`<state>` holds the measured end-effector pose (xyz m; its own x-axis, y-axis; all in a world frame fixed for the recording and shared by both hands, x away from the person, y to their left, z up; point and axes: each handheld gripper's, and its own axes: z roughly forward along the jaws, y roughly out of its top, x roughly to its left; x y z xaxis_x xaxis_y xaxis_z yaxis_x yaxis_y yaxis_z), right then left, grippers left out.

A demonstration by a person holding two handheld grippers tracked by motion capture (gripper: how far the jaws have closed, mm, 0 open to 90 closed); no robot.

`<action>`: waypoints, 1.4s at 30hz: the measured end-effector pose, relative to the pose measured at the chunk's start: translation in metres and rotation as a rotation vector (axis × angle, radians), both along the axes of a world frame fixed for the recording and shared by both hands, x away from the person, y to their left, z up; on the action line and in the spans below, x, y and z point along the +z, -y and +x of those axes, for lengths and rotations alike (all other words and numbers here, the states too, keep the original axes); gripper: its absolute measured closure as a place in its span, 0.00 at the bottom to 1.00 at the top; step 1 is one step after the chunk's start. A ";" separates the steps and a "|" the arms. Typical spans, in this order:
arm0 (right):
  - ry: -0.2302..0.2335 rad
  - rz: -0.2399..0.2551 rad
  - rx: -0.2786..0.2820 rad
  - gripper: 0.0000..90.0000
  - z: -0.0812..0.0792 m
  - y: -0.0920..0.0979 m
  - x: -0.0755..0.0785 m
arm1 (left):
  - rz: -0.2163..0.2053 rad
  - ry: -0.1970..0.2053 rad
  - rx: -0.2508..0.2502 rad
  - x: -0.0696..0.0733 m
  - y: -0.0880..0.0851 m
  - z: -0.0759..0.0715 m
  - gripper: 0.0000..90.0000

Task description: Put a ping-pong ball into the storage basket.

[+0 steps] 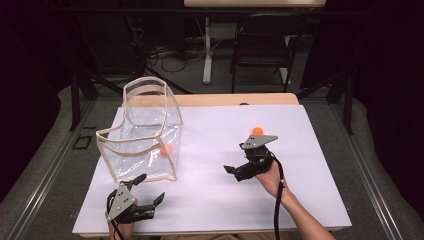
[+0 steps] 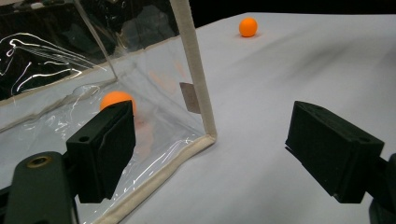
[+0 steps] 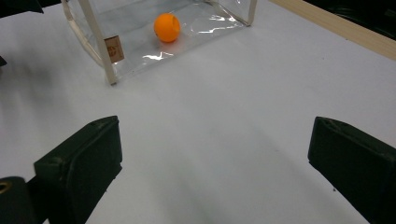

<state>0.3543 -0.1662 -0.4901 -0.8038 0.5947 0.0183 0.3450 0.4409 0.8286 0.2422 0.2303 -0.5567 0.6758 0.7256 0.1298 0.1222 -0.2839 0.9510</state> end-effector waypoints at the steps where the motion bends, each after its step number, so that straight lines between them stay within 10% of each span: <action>1: 0.000 0.000 -0.004 0.03 0.000 0.002 -0.001 | 0.002 0.001 0.000 0.000 0.000 0.000 0.17; 42: -0.008 -0.067 -0.154 0.03 0.011 0.057 -0.035 | 0.006 -0.008 -0.020 -0.001 0.003 0.001 0.17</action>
